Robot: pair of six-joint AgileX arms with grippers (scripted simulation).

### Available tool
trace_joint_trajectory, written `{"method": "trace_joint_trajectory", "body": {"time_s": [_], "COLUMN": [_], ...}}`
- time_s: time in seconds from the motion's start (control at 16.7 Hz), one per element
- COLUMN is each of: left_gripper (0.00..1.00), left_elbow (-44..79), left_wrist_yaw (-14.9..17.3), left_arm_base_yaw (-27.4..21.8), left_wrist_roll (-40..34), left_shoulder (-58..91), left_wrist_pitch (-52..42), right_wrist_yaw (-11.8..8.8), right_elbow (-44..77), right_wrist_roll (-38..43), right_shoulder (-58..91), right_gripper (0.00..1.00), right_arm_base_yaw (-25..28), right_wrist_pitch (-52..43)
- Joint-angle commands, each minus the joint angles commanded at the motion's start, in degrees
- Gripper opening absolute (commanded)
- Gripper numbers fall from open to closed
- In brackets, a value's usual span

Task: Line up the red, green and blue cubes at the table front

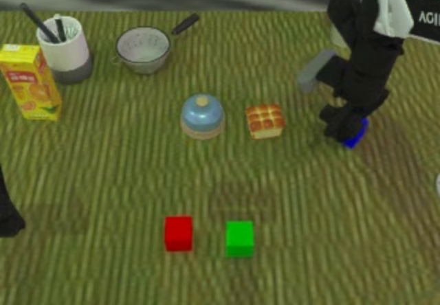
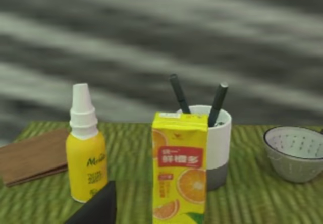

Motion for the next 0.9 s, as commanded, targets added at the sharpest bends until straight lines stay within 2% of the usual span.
{"method": "trace_joint_trajectory", "body": {"time_s": [0.24, 0.6, 0.72, 0.9], "left_gripper": [1.00, 1.00, 1.00, 1.00], "left_elbow": [0.0, 0.0, 0.0, 0.0], "left_wrist_yaw": [0.0, 0.0, 0.0, 0.0], "left_arm_base_yaw": [0.0, 0.0, 0.0, 0.0], "left_wrist_roll": [0.0, 0.0, 0.0, 0.0], "left_shoulder": [0.0, 0.0, 0.0, 0.0], "left_wrist_pitch": [0.0, 0.0, 0.0, 0.0], "right_wrist_yaw": [0.0, 0.0, -0.1, -0.2], "right_elbow": [4.9, 5.2, 3.2, -4.4], "right_wrist_roll": [0.1, 0.2, -1.0, -4.6], "right_shoulder": [-2.6, -3.0, -4.9, -10.7], "right_gripper": [0.00, 0.00, 0.00, 0.00], "right_arm_base_yaw": [0.1, 0.0, 1.6, 6.8], "right_wrist_pitch": [-7.9, -8.4, -7.7, -5.7]}}
